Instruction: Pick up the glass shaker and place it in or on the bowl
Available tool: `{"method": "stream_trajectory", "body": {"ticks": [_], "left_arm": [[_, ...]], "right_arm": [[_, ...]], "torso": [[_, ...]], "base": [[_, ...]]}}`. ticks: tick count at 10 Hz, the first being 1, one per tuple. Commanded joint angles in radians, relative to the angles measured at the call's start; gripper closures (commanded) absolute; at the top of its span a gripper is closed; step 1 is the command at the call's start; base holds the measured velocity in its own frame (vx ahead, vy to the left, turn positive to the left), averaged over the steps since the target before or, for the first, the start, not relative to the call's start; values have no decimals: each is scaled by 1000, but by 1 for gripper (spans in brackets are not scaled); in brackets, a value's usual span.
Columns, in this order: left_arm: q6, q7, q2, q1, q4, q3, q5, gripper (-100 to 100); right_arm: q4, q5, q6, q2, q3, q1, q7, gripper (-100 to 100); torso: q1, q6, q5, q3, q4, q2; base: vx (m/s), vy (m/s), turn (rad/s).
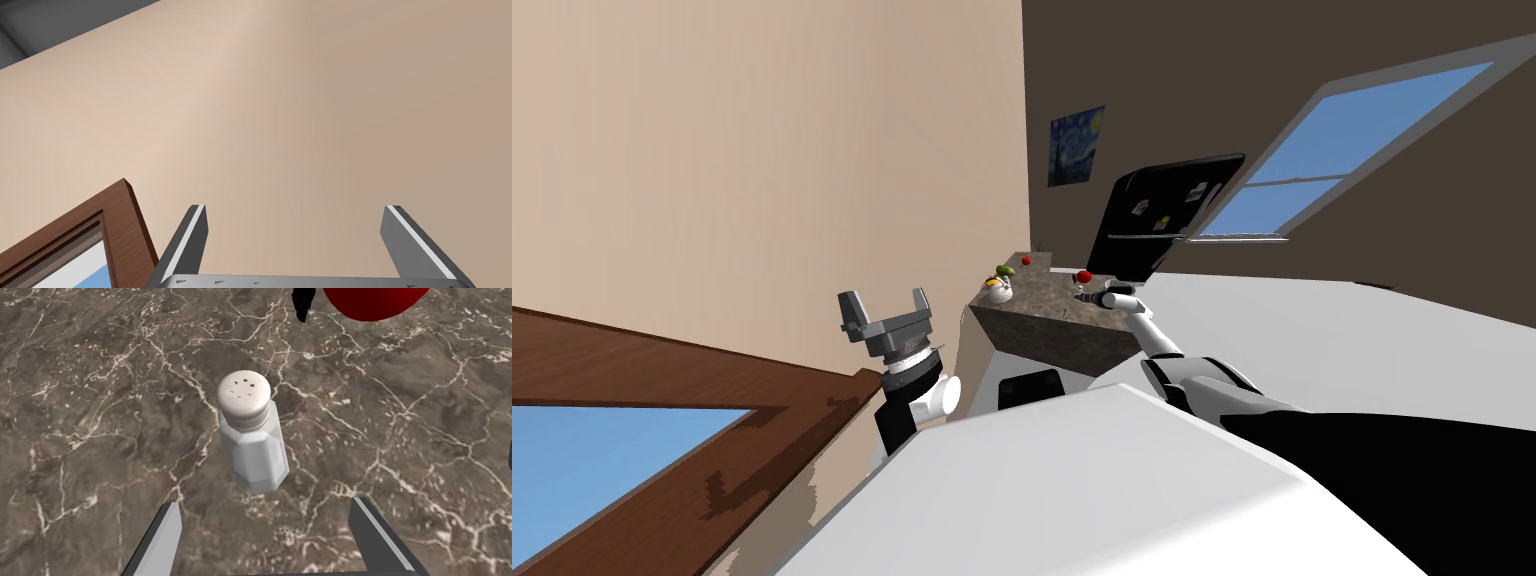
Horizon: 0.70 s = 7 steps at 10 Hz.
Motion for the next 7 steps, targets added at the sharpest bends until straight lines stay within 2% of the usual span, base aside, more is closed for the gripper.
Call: {"method": "stream_trajectory", "body": {"ticks": [1,7], "left_arm": [[0,0,0,0,0,0,0,0],[0,0,0,0,0,0,0,0]], "right_arm": [[-11,8,32,-14,-10,4,-19,-100],[16,36,181,-108,-77,10,-90,-100]], "torso": [[0,0,0,0,0,0],[-4,0,-1,1,0,2]], "base": [[83,120,-18],[69,117,-8]]}}
